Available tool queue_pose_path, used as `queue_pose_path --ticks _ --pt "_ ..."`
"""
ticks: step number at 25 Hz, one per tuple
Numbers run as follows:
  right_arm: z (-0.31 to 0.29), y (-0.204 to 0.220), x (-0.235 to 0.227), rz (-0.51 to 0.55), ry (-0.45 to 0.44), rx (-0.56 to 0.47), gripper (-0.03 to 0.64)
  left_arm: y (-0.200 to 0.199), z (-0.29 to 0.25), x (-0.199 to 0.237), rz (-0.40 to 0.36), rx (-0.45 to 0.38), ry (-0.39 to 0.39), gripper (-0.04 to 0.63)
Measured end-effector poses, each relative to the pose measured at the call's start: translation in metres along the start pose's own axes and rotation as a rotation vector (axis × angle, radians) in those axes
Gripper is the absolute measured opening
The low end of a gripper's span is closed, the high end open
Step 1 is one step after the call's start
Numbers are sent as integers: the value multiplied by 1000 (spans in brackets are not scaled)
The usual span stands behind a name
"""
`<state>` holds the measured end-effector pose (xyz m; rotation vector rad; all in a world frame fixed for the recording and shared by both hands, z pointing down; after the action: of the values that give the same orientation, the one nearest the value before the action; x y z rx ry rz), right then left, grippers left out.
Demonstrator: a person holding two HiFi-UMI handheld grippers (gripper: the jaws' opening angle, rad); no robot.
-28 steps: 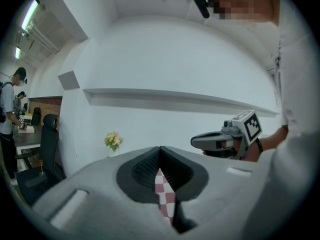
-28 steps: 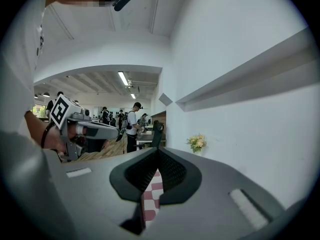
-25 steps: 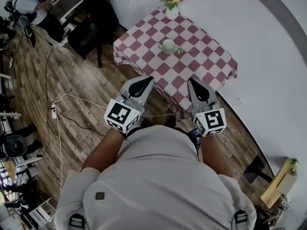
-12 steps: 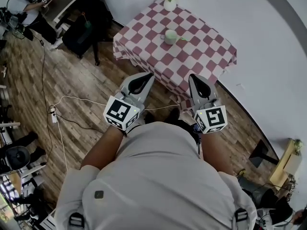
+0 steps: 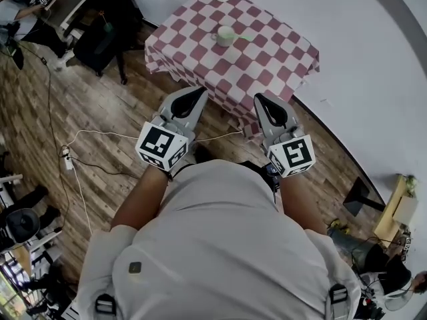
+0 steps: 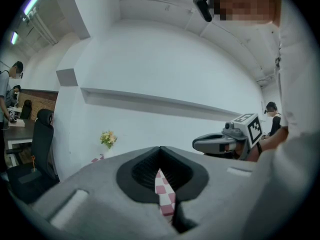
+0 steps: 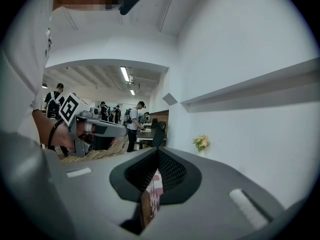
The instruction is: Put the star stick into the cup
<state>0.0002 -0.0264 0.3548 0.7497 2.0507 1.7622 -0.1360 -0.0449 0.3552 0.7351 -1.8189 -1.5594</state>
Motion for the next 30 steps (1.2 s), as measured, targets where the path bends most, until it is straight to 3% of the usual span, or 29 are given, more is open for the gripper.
queue_pose_path --ticks 15,30 --pt "97 25 -17 -5 -136 -7 9 6 -17 -110 -30 11 -76 5" --pt "190 41 -10 -7 -157 -52 9 18 -6 -212 -53 -14 -101 5"
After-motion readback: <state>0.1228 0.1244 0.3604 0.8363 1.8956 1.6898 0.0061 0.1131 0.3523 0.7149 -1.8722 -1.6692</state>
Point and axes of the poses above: the fingertips, and each gripper's own axes: z backward along the fingers, x to its left, y out of its underside, the point moved 2 cm from there along z, backward along the fingers, and after that the axes turned 1 degree about x, right-handed, at the moved point
